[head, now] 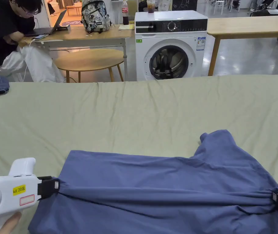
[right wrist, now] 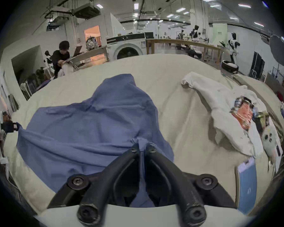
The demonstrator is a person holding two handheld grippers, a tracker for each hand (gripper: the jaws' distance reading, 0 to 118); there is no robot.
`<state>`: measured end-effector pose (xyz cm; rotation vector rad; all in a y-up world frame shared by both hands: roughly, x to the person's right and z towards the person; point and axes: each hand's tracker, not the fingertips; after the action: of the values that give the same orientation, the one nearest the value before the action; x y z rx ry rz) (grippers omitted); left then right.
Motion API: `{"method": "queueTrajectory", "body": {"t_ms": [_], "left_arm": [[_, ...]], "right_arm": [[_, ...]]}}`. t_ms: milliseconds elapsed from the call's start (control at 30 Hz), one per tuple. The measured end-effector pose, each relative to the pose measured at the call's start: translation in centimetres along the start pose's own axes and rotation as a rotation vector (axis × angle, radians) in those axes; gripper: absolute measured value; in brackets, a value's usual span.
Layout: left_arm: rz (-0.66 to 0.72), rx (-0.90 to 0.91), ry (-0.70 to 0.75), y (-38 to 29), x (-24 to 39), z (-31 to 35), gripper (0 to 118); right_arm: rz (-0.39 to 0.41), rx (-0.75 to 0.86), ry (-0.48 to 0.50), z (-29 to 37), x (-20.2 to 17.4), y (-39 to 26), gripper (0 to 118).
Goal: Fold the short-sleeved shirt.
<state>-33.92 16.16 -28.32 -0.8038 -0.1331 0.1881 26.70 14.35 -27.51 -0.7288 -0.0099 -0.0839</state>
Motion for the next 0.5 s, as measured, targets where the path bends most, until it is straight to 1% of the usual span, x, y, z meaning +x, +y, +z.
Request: {"method": "queueTrajectory", "body": {"t_ms": [33, 67, 100, 133, 167, 233, 367, 433, 467, 500], "left_arm": [[0.006, 0.008, -0.001, 0.0, 0.3, -0.5, 1], [0.003, 0.008, 0.007, -0.1, 0.3, -0.9, 3], [-0.01, 0.019, -0.007, -0.3, 0.3, -0.9, 18], [-0.018, 0.038, 0.005, -0.3, 0.4, -0.6, 41], [-0.014, 0.064, 0.013, -0.3, 0.7, 0.3, 48], [-0.018, 0.137, -0.005, -0.7, 1.5, 3.0, 48], [-0.095, 0.333, -0.018, -2.6, 4.5, 11.2, 48], [-0.144, 0.418, -0.01, -3.8, 6.0, 15.2, 48], [-0.171, 0.459, 0.003, -4.5, 7.0, 17.0, 48], [-0.2, 0.481, 0.018, -5.2, 8.1, 18.6, 48]], "right_arm": [[0.012, 0.0, -0.013, -0.6, -0.1, 0.0, 11], [0.023, -0.006, -0.054, -1.0, -0.2, 0.0, 32], [0.024, -0.017, -0.073, -1.3, -0.1, 0.0, 52], [0.007, -0.011, -0.058, -2.2, 1.1, -0.1, 59], [-0.024, 0.013, -0.045, -1.6, 1.6, -0.2, 59], [-0.047, 0.063, -0.042, 0.5, 2.0, -0.2, 58], [-0.005, 0.227, -0.032, 7.9, 0.9, -0.7, 59], [-0.002, 0.289, 0.019, 11.9, -0.4, -1.5, 58], [0.017, 0.311, 0.034, 13.5, -1.1, -2.0, 56], [0.031, 0.332, 0.034, 14.5, -1.6, -2.4, 49]]}}
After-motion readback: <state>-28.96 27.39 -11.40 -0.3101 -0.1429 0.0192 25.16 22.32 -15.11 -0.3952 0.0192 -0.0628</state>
